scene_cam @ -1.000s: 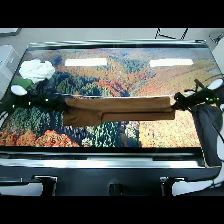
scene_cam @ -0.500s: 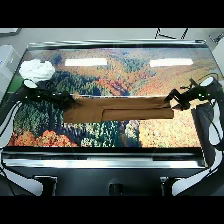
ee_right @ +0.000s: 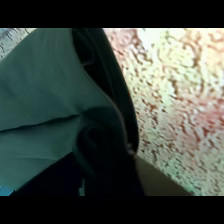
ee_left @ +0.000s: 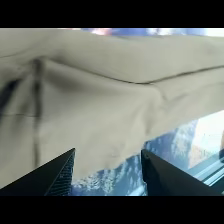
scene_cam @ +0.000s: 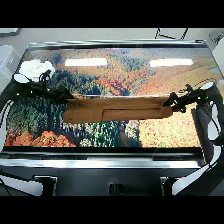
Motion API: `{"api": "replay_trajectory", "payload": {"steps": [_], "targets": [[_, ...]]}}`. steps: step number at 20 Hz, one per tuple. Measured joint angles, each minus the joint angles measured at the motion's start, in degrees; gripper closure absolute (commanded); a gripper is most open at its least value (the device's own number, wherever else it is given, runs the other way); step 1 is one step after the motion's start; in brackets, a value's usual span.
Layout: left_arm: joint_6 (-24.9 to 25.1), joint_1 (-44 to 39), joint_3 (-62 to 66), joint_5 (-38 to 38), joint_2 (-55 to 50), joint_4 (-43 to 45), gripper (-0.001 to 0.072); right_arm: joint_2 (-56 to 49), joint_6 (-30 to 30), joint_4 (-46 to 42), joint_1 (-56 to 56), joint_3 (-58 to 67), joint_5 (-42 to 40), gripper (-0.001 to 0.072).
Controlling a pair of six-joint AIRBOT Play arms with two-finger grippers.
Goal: Fold the clothes and pants, and hang the long-sleeved shirts on hangers.
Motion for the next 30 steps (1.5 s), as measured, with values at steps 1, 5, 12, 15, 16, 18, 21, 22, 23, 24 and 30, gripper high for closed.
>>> {"api": "replay_trajectory", "payload": {"steps": [1, 5, 12, 15, 16, 18, 21, 22, 23, 24, 30], "targets": [[0.2, -1.0, 0.0, 0.9, 0.6, -0.4, 0.0413, -0.1, -0.8, 2.1, 0.1, -0.1, -0.4, 0.0680], [0.9, -8.7, -0.2, 9.2, 0.9, -3.9, 0.0682, 4.6, -5.3, 11.6, 1.0, 0.1, 1.2, 0.0680], [-5.2, -28.9, -0.4, 26.6, -7.6, -6.2, 0.0683, 21.5, -5.1, 16.3, 7.6, 0.1, 7.3, 0.0678], [-8.2, -34.7, -0.4, 31.3, -11.9, -10.8, 0.0683, 28.6, -3.1, 16.9, 11.1, 0.1, 8.3, 0.0678], [-8.7, -36.7, -0.4, 33.6, -13.3, -13.8, 0.0683, 30.5, -2.3, 16.9, 12.3, 0.1, 8.4, 0.0678], [-9.5, -40.7, -0.3, 38.8, -15.6, -21.7, 0.0683, 33.8, -0.5, 17.1, 14.5, 0.1, 8.7, 0.0677], [-8.3, -46.1, 0.9, 45.9, -18.1, -32.3, 0.0685, 36.0, 2.2, 16.0, 17.1, 0.1, 8.1, 0.0677], [-7.1, -46.9, 1.3, 47.6, -18.5, -34.6, 0.0687, 36.1, 2.9, 15.1, 18.0, 0.1, 6.9, 0.0677], [-5.7, -47.0, 1.6, 48.3, -18.6, -35.7, 0.0689, 35.8, 3.4, 14.3, 18.8, 0.1, 5.7, 0.0677], [-4.5, -46.3, 1.8, 48.0, -18.5, -35.5, 0.0689, 35.1, 3.5, 14.0, 19.8, 0.1, 4.3, 0.0677], [-8.9, -27.1, 2.1, 35.3, -7.4, -7.1, 0.0687, 24.9, 1.9, 18.9, 29.9, 0.1, -6.1, 0.0677]]}}
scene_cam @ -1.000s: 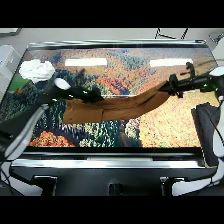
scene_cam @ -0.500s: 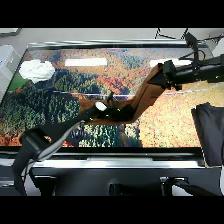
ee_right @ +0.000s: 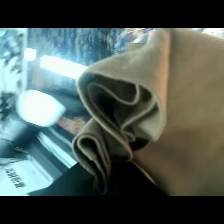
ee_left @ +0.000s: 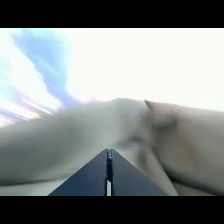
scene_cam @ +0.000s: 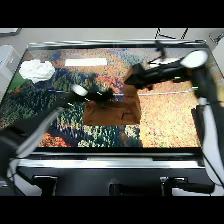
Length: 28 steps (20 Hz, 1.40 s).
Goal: Fold the clothes and pants, and hang the long-sleeved shirts on hangers.
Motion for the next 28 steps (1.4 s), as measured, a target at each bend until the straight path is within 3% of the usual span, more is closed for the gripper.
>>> {"api": "replay_trajectory", "payload": {"steps": [4, 5, 6, 7, 10, 13, 15, 21, 23, 26, 27, 28], "targets": [[-1.7, 17.4, 0.0, -8.6, 15.0, 15.5, 0.0685, -10.5, -1.1, 5.6, 8.9, 0.0, -9.3, 0.0668], [-2.1, 21.1, 0.0, -10.2, 18.9, 17.7, 0.0685, -13.2, -1.1, 7.3, 10.9, 0.0, -11.5, 0.0554], [-2.1, 24.0, 0.0, -11.2, 22.3, 19.3, 0.0686, -16.1, -1.1, 9.2, 12.9, 0.0, -13.5, 0.0225], [-1.9, 26.7, 0.0, -12.1, 25.8, 20.3, 0.0685, -18.7, -1.1, 10.9, 14.6, 0.0, -15.2, 0.0011], [-1.4, 31.6, 0.0, -14.0, 33.0, 22.5, 0.0685, -24.2, -1.9, 16.7, 17.3, 0.0, -18.6, 0.0018], [-0.9, 33.4, 0.0, -15.7, 36.3, 23.7, 0.0685, -24.3, -4.4, 18.1, 13.5, 0.0, -16.5, 0.0019], [-0.2, 34.0, -0.1, -16.9, 37.2, 24.3, 0.0685, -22.1, -3.8, 13.2, 7.5, 0.0, -12.7, 0.0022], [0.5, 33.7, -1.1, -18.8, 38.1, 24.7, 0.0685, -17.7, 5.5, -15.0, -9.8, -2.4, 3.3, 0.0076], [0.5, 32.7, -1.4, -19.2, 38.2, 24.8, 0.0685, -18.1, 4.6, -16.1, -11.6, -5.2, 4.3, 0.0088], [0.6, 31.0, -1.5, -19.6, 38.2, 24.8, 0.0685, -20.7, -1.1, -10.3, -11.9, -8.0, 5.0, 0.0091], [0.7, 30.4, -1.5, -19.6, 38.2, 24.8, 0.0685, -21.6, -2.8, -8.2, -11.6, -8.5, 5.3, 0.0139], [0.7, 29.8, -1.6, -19.6, 38.2, 24.8, 0.0684, -22.3, -4.5, -6.4, -11.3, -8.8, 5.3, 0.0234]]}}
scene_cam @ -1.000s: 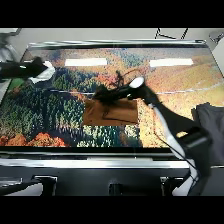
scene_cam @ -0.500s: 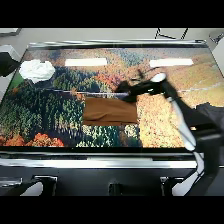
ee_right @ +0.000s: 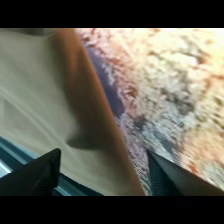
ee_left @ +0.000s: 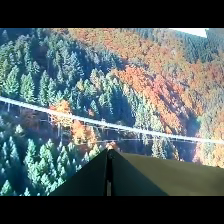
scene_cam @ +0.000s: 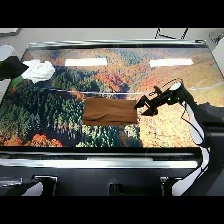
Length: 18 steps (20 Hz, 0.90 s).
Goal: Fold the clothes and pants, and hang the long-sleeved shirts on hangers.
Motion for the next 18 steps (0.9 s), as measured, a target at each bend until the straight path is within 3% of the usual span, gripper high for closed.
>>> {"api": "replay_trajectory", "payload": {"steps": [1, 3, 10, 18], "targets": [[0.0, -0.6, 0.0, 0.0, 0.0, 0.0, 0.0684, -0.6, -1.4, 1.3, 0.4, -0.3, -0.1, 0.0351], [0.0, -1.7, 0.0, 0.0, 0.0, 0.0, 0.0684, -1.3, -3.6, 3.5, 1.3, -0.5, -0.6, 0.0675], [0.0, -3.3, 0.0, -0.2, 0.1, 0.0, 0.0684, 0.5, -7.7, 10.6, -2.7, 7.0, 5.0, 0.0678], [0.0, -3.5, 0.0, 0.0, 0.1, 0.0, 0.0684, 12.8, 3.7, 0.1, -25.5, 23.6, 11.6, 0.0677]]}}
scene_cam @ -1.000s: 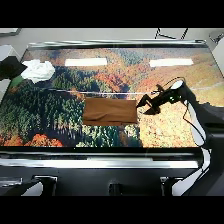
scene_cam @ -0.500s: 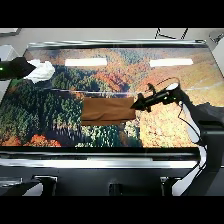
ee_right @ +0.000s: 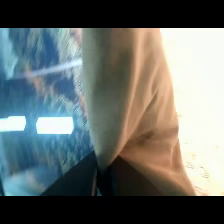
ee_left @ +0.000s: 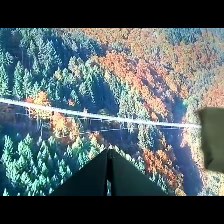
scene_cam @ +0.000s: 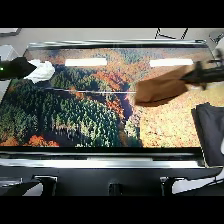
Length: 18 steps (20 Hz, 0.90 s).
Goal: Fold the clothes and pants, and hang the long-sleeved shirts on hangers.
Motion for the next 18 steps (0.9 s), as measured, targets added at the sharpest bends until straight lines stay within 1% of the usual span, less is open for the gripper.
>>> {"api": "replay_trajectory", "payload": {"steps": [4, 8, 13, 15, 18], "targets": [[0.5, -1.1, 0.0, 0.0, 0.0, 0.0, 0.0684, 4.2, 6.3, -4.3, -12.5, 4.4, 1.4, 0.0677], [1.3, -3.1, 0.0, 0.3, 0.0, 0.0, 0.0684, 7.5, 11.3, -5.7, -23.2, 6.0, 3.2, 0.0677], [1.8, -5.1, 0.0, 2.2, 0.0, -0.1, 0.0684, 10.7, 13.3, -6.7, -33.9, 6.4, 8.7, 0.0677], [1.9, -5.7, 0.0, 2.8, 0.0, -0.1, 0.0684, 11.2, 13.7, -9.7, -36.7, 6.3, 11.6, 0.0677], [1.9, -6.5, 0.0, 3.6, 0.0, -0.2, 0.0684, 11.9, 13.9, -16.0, -38.3, 3.6, 13.8, 0.0677]]}}
